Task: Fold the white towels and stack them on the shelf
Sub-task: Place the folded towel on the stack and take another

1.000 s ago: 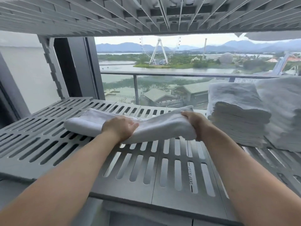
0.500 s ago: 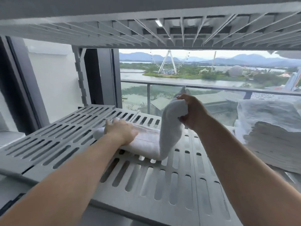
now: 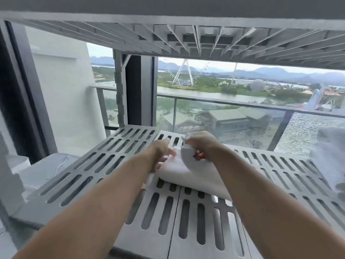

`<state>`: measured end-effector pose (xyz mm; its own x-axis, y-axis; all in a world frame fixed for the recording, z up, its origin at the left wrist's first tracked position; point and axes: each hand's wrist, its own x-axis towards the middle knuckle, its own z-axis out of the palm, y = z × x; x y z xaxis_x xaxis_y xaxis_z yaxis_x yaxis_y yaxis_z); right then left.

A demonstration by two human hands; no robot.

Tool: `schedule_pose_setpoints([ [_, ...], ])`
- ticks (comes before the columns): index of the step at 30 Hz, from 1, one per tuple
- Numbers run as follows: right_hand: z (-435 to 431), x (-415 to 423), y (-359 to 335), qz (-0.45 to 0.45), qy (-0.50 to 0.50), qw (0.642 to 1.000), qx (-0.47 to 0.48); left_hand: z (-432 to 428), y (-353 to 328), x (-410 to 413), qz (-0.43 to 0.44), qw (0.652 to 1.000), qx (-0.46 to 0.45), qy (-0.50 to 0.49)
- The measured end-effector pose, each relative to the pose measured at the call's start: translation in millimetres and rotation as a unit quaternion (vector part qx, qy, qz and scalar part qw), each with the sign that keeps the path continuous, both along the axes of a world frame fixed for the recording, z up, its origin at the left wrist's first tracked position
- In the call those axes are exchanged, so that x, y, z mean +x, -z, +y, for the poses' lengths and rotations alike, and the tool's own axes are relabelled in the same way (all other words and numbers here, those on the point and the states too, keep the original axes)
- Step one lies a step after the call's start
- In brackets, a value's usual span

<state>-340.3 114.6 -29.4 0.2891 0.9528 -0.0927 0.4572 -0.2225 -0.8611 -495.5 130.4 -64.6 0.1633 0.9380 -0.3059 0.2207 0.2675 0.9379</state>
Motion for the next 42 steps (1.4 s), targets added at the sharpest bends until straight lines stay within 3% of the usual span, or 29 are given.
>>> schedule_pose_setpoints([
  [5,8,-21,5,-0.166,0.004,0.986,0.020,0,-8,-21,-0.050,0.994,-0.049,0.078],
  [8,5,-31,2,-0.195,0.019,0.980,0.019,-1,-10,-23,-0.059,0.993,-0.047,0.095],
  [10,3,-36,1,-0.173,0.012,0.985,0.012,1,-10,-26,-0.067,0.989,-0.059,0.118],
  [13,-5,-38,5,-0.027,0.019,0.999,0.014,3,-9,-34,-0.049,0.982,-0.059,0.170],
  [14,-10,-38,8,-0.020,0.023,0.999,0.029,5,-9,-36,-0.031,0.983,-0.051,0.171],
  [17,-24,-38,25,-0.211,0.022,0.970,0.120,14,-14,-37,0.017,0.996,0.018,0.090],
  [19,-36,-44,42,-0.282,-0.007,0.943,0.175,25,-15,-33,0.059,0.990,0.116,0.048],
  [22,-46,-52,69,-0.422,-0.027,0.870,0.253,37,-21,-20,0.134,0.943,0.298,0.059],
  [24,-48,-51,81,-0.485,-0.054,0.829,0.274,40,-26,-9,0.101,0.929,0.338,0.107],
  [26,-51,-50,85,-0.483,-0.078,0.828,0.273,45,-26,6,0.107,0.916,0.345,0.172],
  [30,-60,-52,90,-0.466,-0.070,0.825,0.312,57,-12,31,0.280,0.855,0.341,0.272],
  [34,-78,-48,92,-0.405,-0.050,0.832,0.376,60,1,36,0.336,0.832,0.345,0.275],
  [38,-94,-32,91,-0.371,-0.087,0.857,0.348,47,4,32,0.415,0.799,0.334,0.279],
  [42,-102,-20,85,-0.326,-0.020,0.892,0.311,24,1,38,0.497,0.761,0.347,0.230],
])
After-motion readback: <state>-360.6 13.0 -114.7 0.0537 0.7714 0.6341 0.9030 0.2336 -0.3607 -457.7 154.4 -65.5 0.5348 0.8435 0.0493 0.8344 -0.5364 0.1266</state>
